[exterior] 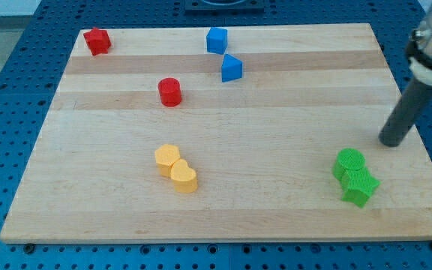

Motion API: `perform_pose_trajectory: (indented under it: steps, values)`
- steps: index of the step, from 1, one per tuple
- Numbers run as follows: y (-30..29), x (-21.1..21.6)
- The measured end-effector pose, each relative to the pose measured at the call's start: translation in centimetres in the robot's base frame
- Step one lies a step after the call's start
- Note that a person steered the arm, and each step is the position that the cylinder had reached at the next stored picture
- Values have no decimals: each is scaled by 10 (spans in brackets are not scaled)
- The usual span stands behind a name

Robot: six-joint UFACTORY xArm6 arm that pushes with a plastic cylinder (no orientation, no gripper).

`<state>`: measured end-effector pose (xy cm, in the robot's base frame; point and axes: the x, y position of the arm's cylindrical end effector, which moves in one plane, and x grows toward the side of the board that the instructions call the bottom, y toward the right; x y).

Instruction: Separate the green blocks

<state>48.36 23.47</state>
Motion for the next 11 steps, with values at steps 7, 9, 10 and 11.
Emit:
perform_pose_trajectory:
  steps: [7,9,10,11]
  values:
    - [-149,12]
    - [-114,2]
    - [-114,-52]
    - [-111,-55]
